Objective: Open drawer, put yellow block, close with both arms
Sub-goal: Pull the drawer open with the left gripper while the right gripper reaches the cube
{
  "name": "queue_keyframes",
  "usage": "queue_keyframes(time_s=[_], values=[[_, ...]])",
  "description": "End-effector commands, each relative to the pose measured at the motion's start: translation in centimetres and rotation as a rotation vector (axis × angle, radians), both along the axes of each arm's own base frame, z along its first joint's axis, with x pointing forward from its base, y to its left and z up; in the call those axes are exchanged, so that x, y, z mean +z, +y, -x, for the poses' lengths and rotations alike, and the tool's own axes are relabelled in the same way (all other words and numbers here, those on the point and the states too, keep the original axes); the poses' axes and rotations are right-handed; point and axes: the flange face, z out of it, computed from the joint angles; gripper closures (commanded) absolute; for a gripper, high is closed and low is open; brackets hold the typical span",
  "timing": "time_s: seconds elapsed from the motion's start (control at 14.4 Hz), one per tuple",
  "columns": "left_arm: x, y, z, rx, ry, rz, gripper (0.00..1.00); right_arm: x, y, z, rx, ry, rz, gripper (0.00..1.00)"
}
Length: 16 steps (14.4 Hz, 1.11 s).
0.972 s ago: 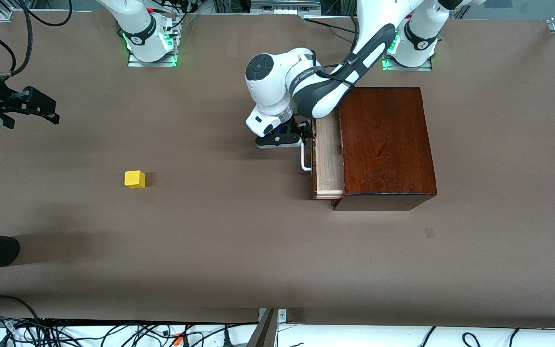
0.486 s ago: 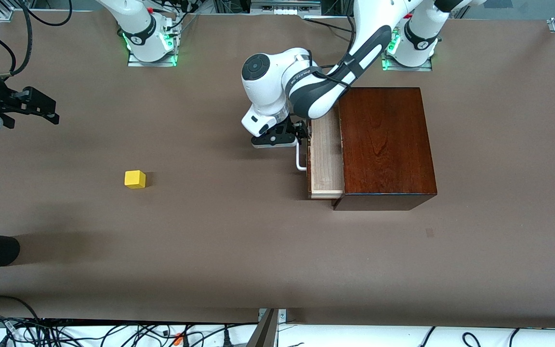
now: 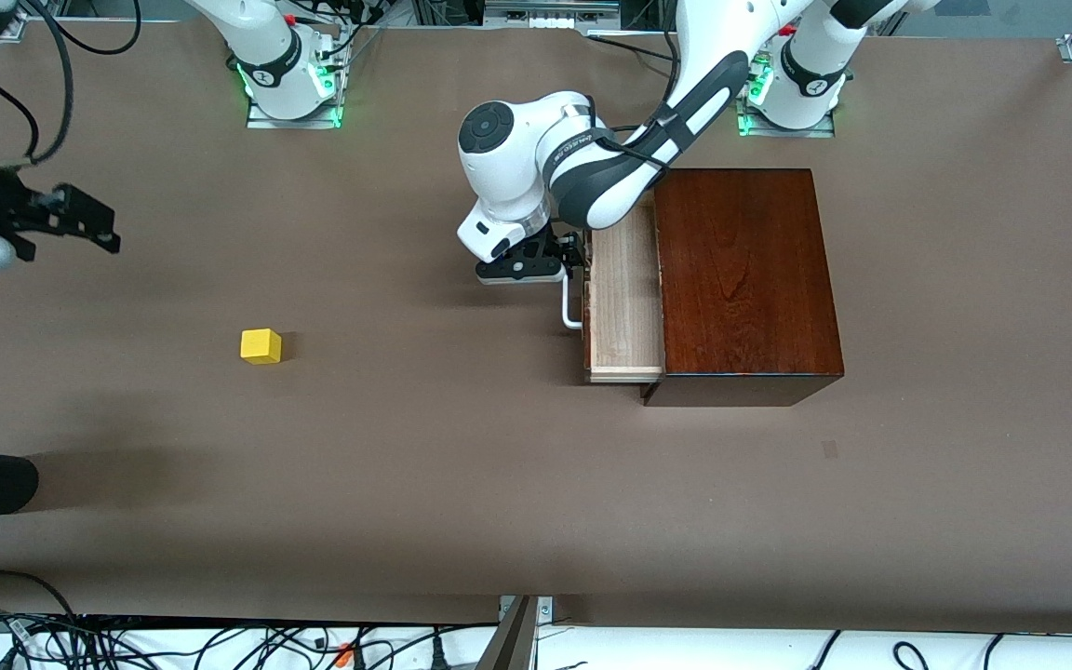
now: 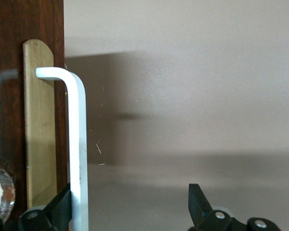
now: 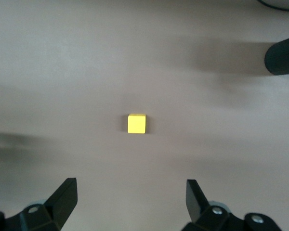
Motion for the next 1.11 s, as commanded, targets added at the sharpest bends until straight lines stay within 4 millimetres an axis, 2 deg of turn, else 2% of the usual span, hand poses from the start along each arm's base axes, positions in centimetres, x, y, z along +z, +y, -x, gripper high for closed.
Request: queue_keyframes(time_s=[0.0,0.28,0.42,0.56,0.83,1.04], values=[[0.6,-3.2,1.4,0.009,0.024,0.064,0.00,-1.5,-0.4,-1.4,-0.017,0.007,-0.014,0.00],[0.5,-4.2,1.9,0.015,0.019,0.084,0.00,-3.3,-0.5,-2.3,-0.002,0.022,-0.009,0.00],[0.4,-4.7,2.0,0.017,0.018,0.091,0.00,-3.6,-0.7,-2.6,0.032,0.020,-0.008,0.00],[0.3,-4.7,1.9,0.017,0.018,0.089,0.00,-8.0,-0.7,-4.1,0.027,0.089,-0.003,0.00],[0.4,-4.9,2.0,0.018,0.017,0.094,0.00,-8.6,-0.8,-4.5,0.020,0.070,-0.014,0.00],[0.6,-5.7,2.3,0.016,0.015,0.107,0.00,-10.8,-1.5,-4.4,0.049,0.085,-0.027,0.00]])
